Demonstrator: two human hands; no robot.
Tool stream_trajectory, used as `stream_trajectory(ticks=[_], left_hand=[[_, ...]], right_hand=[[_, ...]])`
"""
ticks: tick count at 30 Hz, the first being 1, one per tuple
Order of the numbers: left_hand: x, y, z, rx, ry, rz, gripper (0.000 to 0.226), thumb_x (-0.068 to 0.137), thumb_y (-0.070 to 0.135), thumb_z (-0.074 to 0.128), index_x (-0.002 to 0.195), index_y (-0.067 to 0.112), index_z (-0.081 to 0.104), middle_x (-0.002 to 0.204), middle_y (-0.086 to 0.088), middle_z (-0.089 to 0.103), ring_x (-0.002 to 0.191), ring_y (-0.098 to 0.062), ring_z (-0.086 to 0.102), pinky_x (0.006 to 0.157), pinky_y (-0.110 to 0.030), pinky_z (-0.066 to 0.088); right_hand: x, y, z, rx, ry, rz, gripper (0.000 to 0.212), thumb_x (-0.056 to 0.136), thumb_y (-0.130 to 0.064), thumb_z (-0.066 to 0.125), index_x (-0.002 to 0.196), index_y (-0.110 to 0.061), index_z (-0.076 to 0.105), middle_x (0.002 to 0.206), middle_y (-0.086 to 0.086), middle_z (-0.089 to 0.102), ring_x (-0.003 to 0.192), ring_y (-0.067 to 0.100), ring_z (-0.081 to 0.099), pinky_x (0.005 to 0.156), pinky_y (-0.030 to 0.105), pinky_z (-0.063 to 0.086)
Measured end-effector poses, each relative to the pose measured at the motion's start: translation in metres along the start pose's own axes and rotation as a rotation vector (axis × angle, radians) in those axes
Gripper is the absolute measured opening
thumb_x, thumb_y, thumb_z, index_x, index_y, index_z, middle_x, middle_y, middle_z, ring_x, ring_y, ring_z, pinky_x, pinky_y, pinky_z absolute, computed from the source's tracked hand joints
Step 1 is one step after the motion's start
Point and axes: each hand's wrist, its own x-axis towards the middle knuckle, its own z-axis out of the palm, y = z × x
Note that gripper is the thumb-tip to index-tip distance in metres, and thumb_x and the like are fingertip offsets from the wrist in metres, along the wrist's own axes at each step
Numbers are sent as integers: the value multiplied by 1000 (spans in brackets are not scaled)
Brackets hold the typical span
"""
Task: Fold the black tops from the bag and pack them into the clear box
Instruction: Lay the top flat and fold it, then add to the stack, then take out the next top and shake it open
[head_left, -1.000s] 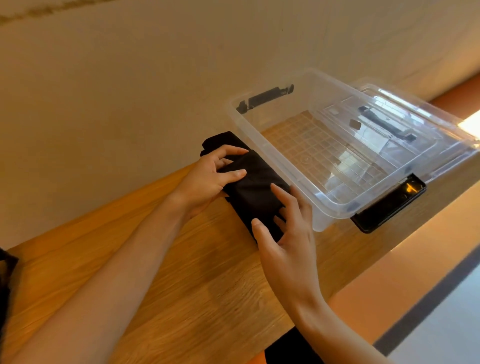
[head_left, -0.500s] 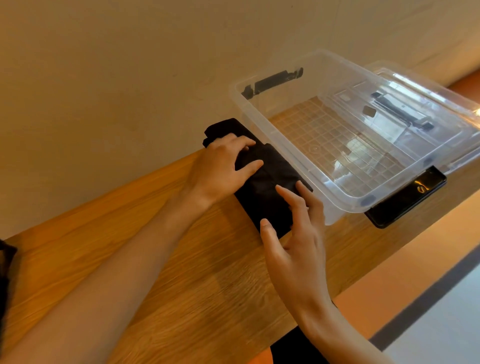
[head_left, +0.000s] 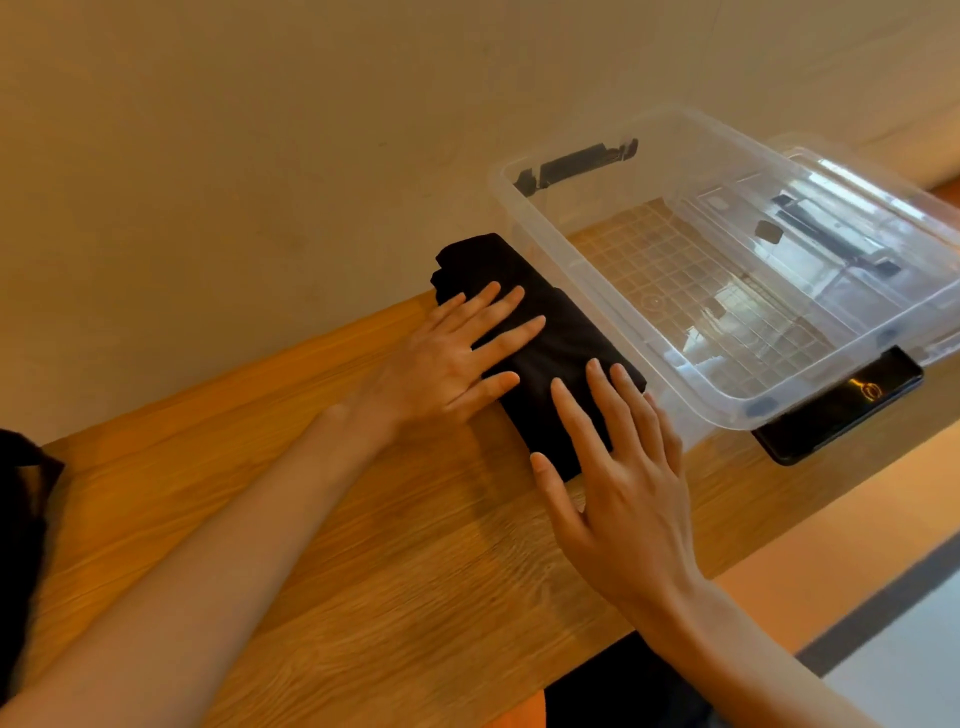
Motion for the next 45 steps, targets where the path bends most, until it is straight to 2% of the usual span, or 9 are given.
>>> stream_trajectory(ticks=[4,11,14,18,22,32,37,39,45], left_hand=[[-10,-9,-3,11,12,-129,66,104,60,17,163,33,8,172,2,3,158,-17,-8,124,-32,-7],[-67,-7,-21,-26,115,-328,65,105,59,13,163,30,19,172,-2,6,158,-17,-3,127,-45,11],[-106,1,-25,-42,109,-407,72,101,67,6,162,33,22,172,-2,7,158,-18,-1,127,-44,11],[-165,14,-39,-2,128,-528,73,100,70,4,161,36,24,171,-3,11,158,-20,4,125,-45,13],[-223,29,-62,49,141,-673,75,98,72,2,161,37,20,172,-1,6,158,-16,-2,125,-38,3],[-361,70,-122,301,220,-939,71,103,67,9,161,30,27,170,-5,17,158,-22,11,128,-39,8],[-441,73,-143,358,263,-1105,69,104,63,13,161,28,29,170,-3,20,158,-19,11,126,-35,3],[-455,72,-143,362,241,-1135,70,103,64,11,161,29,26,170,-1,17,158,-18,8,125,-33,0],[-499,65,-135,407,183,-1251,79,100,71,4,164,27,17,172,-1,8,158,-17,0,127,-37,0]], right_hand=[[-7,-2,-1,22,7,-8,61,102,-49,44,155,-19,42,164,15,30,156,29,17,127,46,13],[-26,0,-8,165,84,-131,69,91,-28,65,154,-10,42,163,17,32,155,32,21,119,57,30],[-25,-23,-3,234,53,-229,72,86,-21,69,152,-11,44,162,16,34,154,33,23,117,58,32],[-13,-70,11,279,-45,-345,69,93,-28,67,155,-15,41,164,13,32,155,31,21,121,52,30],[2,-117,19,325,-132,-407,65,99,-42,55,157,-20,37,164,10,31,155,29,22,121,49,31],[20,-227,13,393,-255,-605,71,97,-64,35,158,-26,34,164,5,33,153,25,24,121,46,27],[31,-319,10,411,-402,-721,81,92,-74,14,159,-31,31,166,2,30,154,22,19,123,45,23],[36,-344,10,415,-415,-767,77,95,-73,18,159,-31,32,165,2,31,154,23,21,122,44,23],[51,-440,32,490,-537,-1058,58,105,-45,50,158,-25,37,160,7,40,150,24,32,118,42,33]])
